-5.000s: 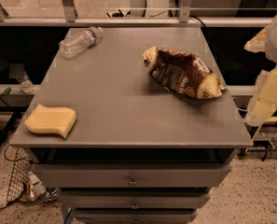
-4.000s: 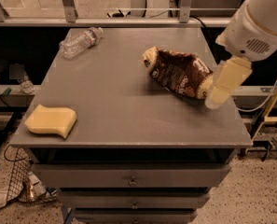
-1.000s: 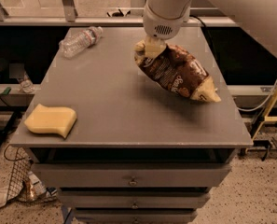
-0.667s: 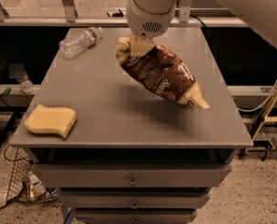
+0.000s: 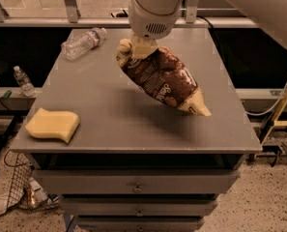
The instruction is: Move brown chip bag near sponge
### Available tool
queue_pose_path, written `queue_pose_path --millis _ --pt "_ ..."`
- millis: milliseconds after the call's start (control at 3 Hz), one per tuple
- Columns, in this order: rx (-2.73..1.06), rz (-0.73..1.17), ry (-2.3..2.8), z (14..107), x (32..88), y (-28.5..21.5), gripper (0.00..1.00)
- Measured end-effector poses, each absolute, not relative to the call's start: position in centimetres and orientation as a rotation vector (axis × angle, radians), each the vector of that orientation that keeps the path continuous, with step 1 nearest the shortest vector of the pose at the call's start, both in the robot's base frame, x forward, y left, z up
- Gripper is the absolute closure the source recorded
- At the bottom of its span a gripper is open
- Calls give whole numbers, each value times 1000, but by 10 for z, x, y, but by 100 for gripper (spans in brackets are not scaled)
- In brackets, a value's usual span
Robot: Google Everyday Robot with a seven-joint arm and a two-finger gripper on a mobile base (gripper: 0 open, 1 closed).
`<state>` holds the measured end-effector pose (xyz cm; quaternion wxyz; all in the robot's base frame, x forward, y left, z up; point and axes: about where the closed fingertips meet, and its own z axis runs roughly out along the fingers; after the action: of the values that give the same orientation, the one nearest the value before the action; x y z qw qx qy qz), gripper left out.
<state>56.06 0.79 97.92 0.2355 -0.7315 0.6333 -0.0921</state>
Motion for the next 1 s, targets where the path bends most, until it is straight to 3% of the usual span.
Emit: queue_pose_path --millis 1000 --pt "-2163 -164 1327 1008 527 107 100"
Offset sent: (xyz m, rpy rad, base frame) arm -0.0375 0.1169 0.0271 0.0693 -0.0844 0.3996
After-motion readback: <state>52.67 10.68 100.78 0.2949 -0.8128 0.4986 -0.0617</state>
